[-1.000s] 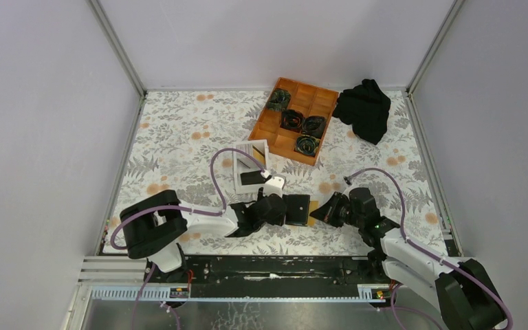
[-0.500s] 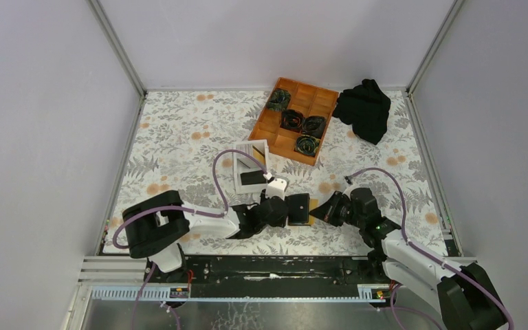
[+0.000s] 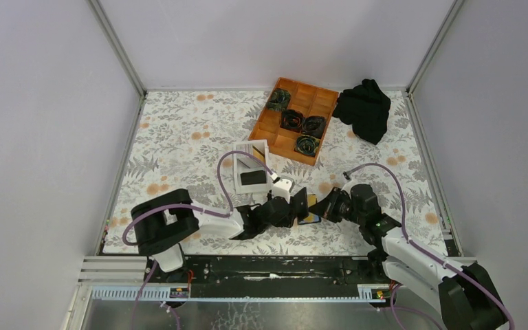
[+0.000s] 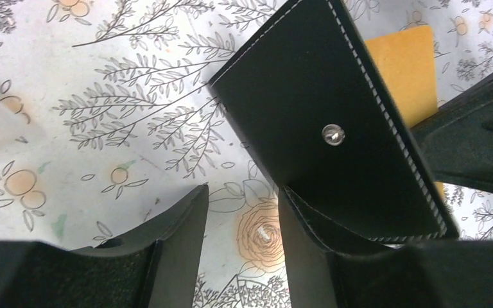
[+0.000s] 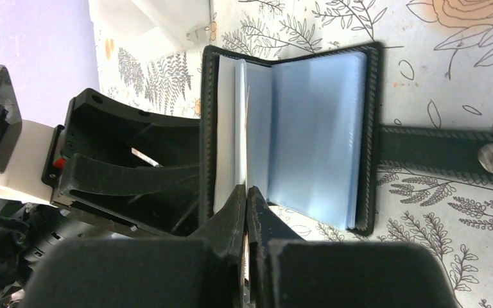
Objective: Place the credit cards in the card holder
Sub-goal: Open the card holder at the center of the board.
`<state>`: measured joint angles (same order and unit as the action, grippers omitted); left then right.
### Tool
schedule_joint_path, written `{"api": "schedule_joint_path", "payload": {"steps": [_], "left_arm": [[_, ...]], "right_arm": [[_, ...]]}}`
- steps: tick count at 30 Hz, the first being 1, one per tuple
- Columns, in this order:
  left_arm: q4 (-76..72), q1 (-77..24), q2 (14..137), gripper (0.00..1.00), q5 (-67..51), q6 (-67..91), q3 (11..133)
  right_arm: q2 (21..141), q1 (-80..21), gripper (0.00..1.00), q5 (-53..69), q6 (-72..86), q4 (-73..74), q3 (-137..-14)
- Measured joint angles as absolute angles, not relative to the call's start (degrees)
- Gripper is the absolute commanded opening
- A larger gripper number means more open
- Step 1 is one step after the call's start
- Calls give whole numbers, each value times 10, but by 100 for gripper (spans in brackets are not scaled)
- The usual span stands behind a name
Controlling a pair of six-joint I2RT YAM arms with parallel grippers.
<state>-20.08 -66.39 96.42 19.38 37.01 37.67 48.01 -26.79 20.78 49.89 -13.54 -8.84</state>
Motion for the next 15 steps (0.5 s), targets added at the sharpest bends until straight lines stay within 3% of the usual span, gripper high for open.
{"api": "schedule_joint_path", "payload": {"steps": [15], "left_arm": [[-262, -663, 997, 52, 189, 365, 381]], "right_arm": [[564, -336, 0, 128, 446, -113, -137]]}}
